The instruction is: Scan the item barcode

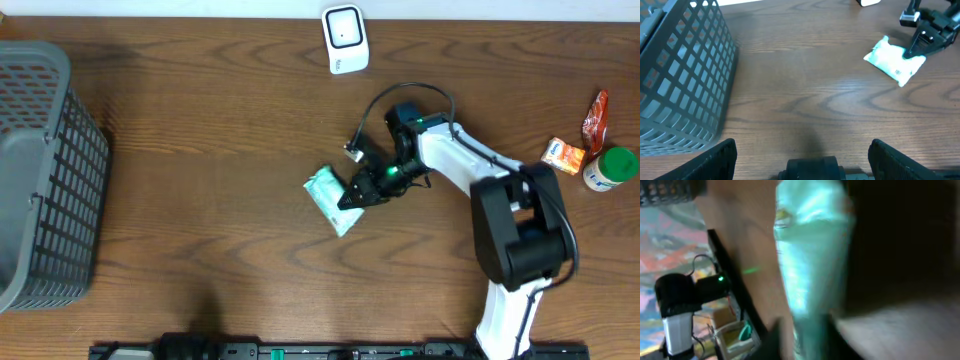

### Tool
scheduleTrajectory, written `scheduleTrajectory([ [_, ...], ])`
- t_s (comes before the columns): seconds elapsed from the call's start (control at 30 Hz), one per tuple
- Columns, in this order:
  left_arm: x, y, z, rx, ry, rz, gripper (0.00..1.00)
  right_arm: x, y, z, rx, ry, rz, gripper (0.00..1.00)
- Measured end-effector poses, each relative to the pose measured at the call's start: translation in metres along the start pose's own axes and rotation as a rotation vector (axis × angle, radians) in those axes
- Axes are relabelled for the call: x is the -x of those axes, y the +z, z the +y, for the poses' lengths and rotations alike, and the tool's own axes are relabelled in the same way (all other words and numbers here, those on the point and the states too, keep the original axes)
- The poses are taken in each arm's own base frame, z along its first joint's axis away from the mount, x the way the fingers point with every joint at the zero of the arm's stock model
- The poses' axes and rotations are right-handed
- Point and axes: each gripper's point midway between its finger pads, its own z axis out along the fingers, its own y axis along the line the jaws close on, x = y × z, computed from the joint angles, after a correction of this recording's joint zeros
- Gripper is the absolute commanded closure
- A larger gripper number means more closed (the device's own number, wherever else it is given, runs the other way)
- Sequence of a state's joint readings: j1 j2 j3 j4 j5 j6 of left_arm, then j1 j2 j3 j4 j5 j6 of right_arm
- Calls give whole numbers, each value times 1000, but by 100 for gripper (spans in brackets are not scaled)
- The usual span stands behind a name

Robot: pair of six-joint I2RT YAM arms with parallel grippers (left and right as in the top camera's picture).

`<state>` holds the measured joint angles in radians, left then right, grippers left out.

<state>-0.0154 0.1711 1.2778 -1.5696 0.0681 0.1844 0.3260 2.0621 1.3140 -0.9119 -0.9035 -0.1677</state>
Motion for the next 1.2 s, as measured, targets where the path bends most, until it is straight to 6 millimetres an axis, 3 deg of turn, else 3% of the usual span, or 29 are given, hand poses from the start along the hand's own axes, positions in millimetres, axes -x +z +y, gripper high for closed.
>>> scheduleTrajectory([
  [0.03, 0, 0, 0, 1, 0, 0, 16, 0, -2, -10, -20, 20, -1, 14],
  [0.07, 0, 0, 0, 0, 0, 0, 16, -1, -4, -18, -49, 35, -1, 9],
  [0.17, 0, 0, 0, 0, 0, 0, 16, 1, -15, -37, -125, 91, -20, 8],
  [0.2, 0, 0, 0, 0, 0, 0, 16, 4, -20, -40, -147, 105, -29, 15],
  [0.23, 0, 0, 0, 0, 0, 0, 16, 6, -24, -43, -174, 112, -38, 32],
  [0.27, 0, 0, 0, 0, 0, 0, 16, 10, -27, -48, -211, 117, -46, 56],
  [0.3, 0, 0, 0, 0, 0, 0, 16, 13, -31, -52, -236, 127, -56, 71],
  [0.33, 0, 0, 0, 1, 0, 0, 16, 15, -33, -53, -251, 130, -61, 74],
  [0.37, 0, 0, 0, 0, 0, 0, 16, 17, -35, -54, -266, 135, -68, 59],
  [0.43, 0, 0, 0, 0, 0, 0, 16, 26, -40, -56, -292, 135, -93, 8],
  [0.47, 0, 0, 0, 0, 0, 0, 16, 33, -42, -58, -311, 119, -113, 1],
  [0.53, 0, 0, 0, 0, 0, 0, 16, 44, -44, -60, -346, 89, -145, 1],
  [0.57, 0, 0, 0, 0, 0, 0, 16, 47, -44, -61, -357, 79, -153, 7],
  [0.67, 0, 0, 0, 0, 0, 0, 16, 61, -41, -60, -389, 24, -192, 70],
  [0.73, 0, 0, 0, 1, 0, 0, 16, 76, -38, -56, -413, -30, -234, 93],
  [0.77, 0, 0, 0, 1, 0, 0, 16, 85, -37, -53, -422, -56, -261, 99],
  [0.87, 0, 0, 0, 1, 0, 0, 16, 104, -29, -42, -442, -105, -320, 99],
  [1.0, 0, 0, 0, 0, 0, 0, 16, 114, -11, -26, -466, -162, -337, 99],
  [1.1, 0, 0, 0, 1, 0, 0, 16, 116, 4, -16, -507, -203, -333, 99],
  [1.2, 0, 0, 0, 0, 0, 0, 16, 104, 25, -3, -519, -227, -280, 99],
])
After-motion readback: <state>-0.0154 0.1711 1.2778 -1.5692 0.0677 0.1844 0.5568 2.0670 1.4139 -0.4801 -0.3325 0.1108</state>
